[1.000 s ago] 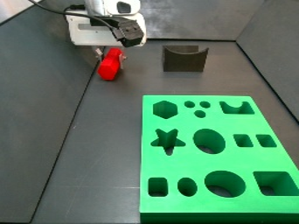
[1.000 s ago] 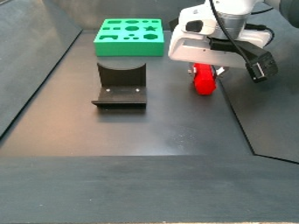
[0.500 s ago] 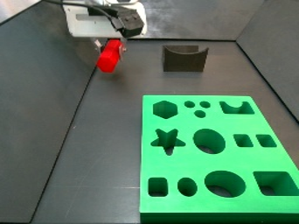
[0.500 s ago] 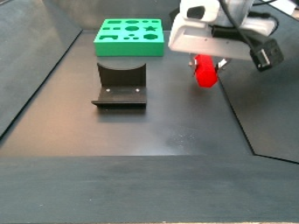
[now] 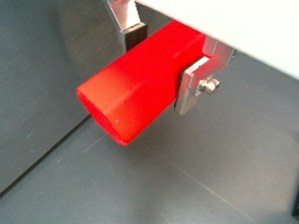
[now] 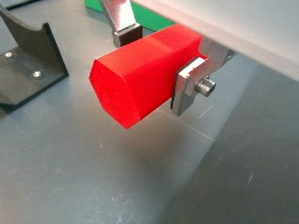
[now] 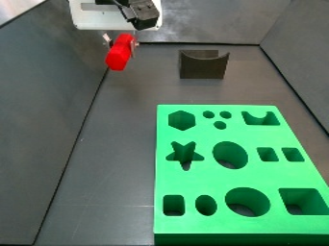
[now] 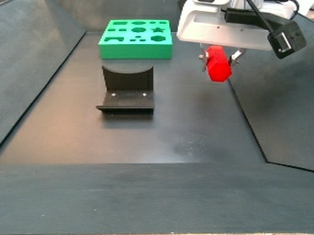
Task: Pick up the hexagon object. Move up. Place the hexagon object on the fixture. Regrasp the hexagon object. Move to above the board. Insert the hexagon object.
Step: Place the hexagon object on the fixture.
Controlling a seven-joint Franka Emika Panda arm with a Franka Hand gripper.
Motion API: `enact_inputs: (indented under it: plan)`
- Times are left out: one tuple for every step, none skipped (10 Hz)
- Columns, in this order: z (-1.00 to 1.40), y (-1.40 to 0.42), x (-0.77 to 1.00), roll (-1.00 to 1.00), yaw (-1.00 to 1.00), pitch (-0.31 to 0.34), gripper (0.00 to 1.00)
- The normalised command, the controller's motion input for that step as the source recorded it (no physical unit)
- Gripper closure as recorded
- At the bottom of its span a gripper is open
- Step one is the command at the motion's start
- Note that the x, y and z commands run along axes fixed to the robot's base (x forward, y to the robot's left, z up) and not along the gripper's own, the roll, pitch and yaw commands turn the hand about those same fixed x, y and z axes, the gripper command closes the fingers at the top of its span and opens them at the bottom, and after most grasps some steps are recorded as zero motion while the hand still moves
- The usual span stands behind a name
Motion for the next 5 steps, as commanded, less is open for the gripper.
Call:
enact_inputs:
  plan:
    - [1.0,0.0,-0.01,-0.03,-0.01,0.015,1.0]
    - [1.0,-0.01,-0.01,-0.05,0.0,0.026,1.0]
    - [1.0,-0.01,-0.02,-0.07,0.01,0.025,1.0]
    - [1.0,-0.01,-0.02,-0.1,0.02,0.028,1.0]
    - [1.0,-0.01,-0.03,-0.12,0.02,0.025,1.0]
